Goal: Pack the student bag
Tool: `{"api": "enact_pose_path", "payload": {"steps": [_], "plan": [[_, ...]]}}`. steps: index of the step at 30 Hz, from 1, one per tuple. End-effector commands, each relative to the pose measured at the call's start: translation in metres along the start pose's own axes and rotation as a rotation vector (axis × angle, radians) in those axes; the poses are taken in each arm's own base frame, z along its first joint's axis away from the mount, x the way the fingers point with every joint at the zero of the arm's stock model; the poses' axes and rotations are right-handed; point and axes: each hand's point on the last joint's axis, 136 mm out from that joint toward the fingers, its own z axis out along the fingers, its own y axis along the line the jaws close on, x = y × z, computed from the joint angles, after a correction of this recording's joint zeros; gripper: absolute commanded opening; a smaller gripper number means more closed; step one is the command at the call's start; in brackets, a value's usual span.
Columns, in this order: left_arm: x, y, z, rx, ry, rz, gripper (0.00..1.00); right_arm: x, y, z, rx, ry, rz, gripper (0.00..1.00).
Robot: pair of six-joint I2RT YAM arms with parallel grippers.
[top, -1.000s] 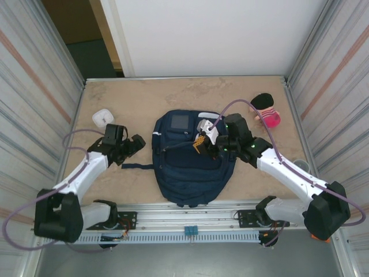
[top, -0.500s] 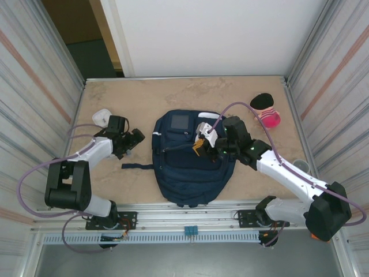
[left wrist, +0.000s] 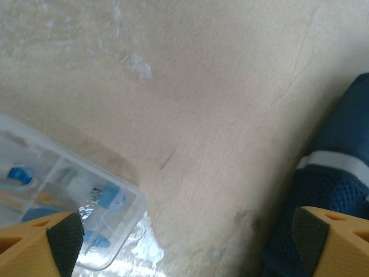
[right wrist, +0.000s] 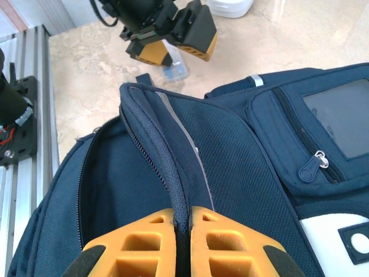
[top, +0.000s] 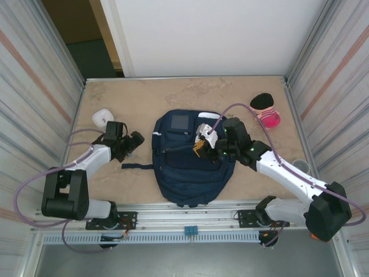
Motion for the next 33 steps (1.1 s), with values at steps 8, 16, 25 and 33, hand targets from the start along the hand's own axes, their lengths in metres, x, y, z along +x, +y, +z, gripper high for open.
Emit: {"api": "enact_pose_path", "payload": {"steps": [8, 16, 25, 33], "plan": [[0.060, 0.042, -0.015, -0.059, 0.153, -0.100, 0.94, -0.004, 0.001, -0.005, 0.022, -0.018, 0.009, 0.00], [0.069, 0.048, -0.039, -0.058, 0.134, -0.116, 0.94, -0.006, 0.004, -0.005, 0.019, -0.019, 0.005, 0.00], [0.050, 0.052, -0.072, -0.151, 0.055, -0.055, 0.97, -0.005, 0.005, -0.002, 0.015, -0.010, 0.001, 0.00], [0.038, 0.067, -0.056, -0.319, 0.116, 0.069, 0.94, -0.002, 0.005, 0.000, 0.015, 0.007, -0.001, 0.00]]}}
